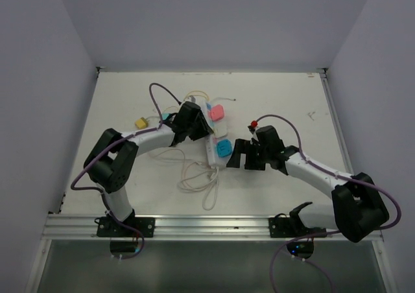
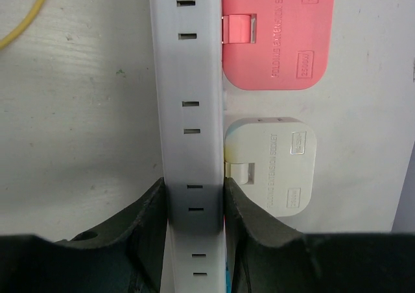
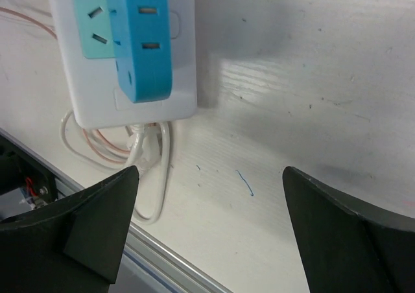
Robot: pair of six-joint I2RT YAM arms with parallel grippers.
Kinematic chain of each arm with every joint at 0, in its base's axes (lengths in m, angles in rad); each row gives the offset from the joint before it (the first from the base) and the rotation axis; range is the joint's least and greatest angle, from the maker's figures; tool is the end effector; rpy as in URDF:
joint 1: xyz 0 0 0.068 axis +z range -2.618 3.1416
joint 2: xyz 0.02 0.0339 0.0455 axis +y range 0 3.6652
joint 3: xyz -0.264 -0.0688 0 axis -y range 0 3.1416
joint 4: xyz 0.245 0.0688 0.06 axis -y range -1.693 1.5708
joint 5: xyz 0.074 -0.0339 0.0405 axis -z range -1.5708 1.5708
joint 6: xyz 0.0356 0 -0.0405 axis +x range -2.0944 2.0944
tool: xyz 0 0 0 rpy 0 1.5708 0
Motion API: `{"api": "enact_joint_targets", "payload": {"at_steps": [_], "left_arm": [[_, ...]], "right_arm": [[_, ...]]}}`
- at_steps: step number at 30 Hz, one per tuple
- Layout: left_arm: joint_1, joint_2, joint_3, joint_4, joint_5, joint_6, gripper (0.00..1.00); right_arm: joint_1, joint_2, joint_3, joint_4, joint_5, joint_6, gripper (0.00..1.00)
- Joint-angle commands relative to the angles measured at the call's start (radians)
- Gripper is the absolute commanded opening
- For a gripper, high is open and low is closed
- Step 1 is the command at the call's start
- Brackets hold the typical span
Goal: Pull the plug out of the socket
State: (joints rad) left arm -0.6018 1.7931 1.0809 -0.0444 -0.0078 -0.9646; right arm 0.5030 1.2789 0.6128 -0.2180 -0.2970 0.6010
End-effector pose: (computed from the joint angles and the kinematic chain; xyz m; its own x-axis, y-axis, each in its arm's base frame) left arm 0.3155 -0.2163 0.1811 -0.7838 -0.4586 -0.4187 -0.1452 0.7908 -0.5946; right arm 0.2072 0.1259 0.1786 -0.9114 0.1157 -0.3949 -0.1311 0.8280 0.5452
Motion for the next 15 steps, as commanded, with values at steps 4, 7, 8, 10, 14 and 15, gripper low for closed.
{"api": "enact_joint_targets", "payload": {"at_steps": [4, 7, 8, 10, 14, 15], "left_arm": [[0.008, -0.061, -0.001, -0.014, -0.043, 0.055, 0.00], [0.008, -0.060, -0.003, -0.014, -0.041, 0.056, 0.00], [0.008, -0.060, -0.004, -0.012, -0.041, 0.055, 0.00], [0.008, -0.060, -0.006, -0.009, -0.038, 0.055, 0.00], [0.008, -0.055, -0.013, -0.005, -0.034, 0.052, 0.00], [0.010, -0.054, -0.015, -0.002, -0.032, 0.049, 0.00]], "right_arm": [[-0.001, -0.001, 0.077, 0.057, -0.039, 0.039, 0.89], [-0.001, 0.025, 0.102, 0.084, -0.051, 0.068, 0.85], [-0.001, 0.030, 0.110, 0.091, -0.053, 0.077, 0.84], [-0.001, 0.046, 0.123, 0.112, -0.053, 0.086, 0.80], [-0.001, 0.083, 0.134, 0.169, -0.068, 0.115, 0.75], [-0.001, 0.094, 0.136, 0.181, -0.073, 0.115, 0.74]]}}
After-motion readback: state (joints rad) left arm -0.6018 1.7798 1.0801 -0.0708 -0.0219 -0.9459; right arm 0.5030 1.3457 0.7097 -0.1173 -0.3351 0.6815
